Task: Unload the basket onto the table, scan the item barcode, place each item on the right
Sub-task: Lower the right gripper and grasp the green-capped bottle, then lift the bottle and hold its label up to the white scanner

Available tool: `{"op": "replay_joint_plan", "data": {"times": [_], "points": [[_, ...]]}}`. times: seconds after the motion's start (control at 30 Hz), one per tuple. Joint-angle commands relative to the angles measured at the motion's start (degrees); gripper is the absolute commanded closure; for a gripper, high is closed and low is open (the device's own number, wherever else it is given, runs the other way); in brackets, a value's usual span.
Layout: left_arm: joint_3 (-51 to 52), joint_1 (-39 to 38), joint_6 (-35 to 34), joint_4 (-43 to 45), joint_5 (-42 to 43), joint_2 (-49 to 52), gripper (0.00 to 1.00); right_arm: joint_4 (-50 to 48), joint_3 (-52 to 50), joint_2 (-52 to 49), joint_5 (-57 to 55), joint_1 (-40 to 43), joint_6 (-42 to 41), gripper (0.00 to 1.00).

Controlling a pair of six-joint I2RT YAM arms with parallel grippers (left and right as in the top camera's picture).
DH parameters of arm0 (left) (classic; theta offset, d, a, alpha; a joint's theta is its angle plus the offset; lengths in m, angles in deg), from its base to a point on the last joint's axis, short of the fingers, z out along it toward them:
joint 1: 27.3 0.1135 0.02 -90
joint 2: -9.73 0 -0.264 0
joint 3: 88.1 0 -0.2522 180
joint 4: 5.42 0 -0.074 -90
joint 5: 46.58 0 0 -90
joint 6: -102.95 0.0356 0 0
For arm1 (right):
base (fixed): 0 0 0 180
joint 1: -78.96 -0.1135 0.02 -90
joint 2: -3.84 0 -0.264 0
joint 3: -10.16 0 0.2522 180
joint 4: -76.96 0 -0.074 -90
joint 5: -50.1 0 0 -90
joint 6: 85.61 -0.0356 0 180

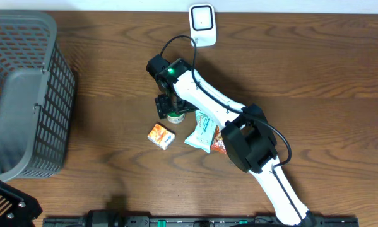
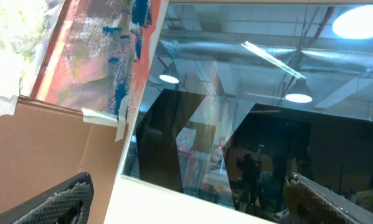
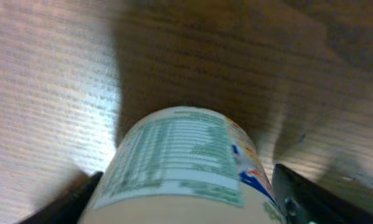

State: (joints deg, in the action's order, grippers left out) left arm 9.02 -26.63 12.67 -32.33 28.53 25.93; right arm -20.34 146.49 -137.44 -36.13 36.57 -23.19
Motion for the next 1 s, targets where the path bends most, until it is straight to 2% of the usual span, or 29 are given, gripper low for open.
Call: {"op": "replay_joint_plan", "data": {"times": [0.0,0.3,0.43,0.97], "points": [[0.02,0.13,-0.74,-0.04,0.76,-0.74,0.02,0.28,-0.46,-1.95,0.31,-0.52,0.24,0.29],[0.02,0.13,-0.72,-0.07,0.79,-0.74,0.02,4.35,0.39,-1.77,7.32,1.03,0.26,0.42],[0.02,0.13,-0.72,-0.07,0.79,-0.74,0.02,8.26,1.4,-1.7,12.46,2.82,0.96,0.43],[0.2,0.13,-0.72,-0.07,0.79,-0.74,0.02,26.14,5.31,-1.42,39.23,14.16,17.88,0.47]]}}
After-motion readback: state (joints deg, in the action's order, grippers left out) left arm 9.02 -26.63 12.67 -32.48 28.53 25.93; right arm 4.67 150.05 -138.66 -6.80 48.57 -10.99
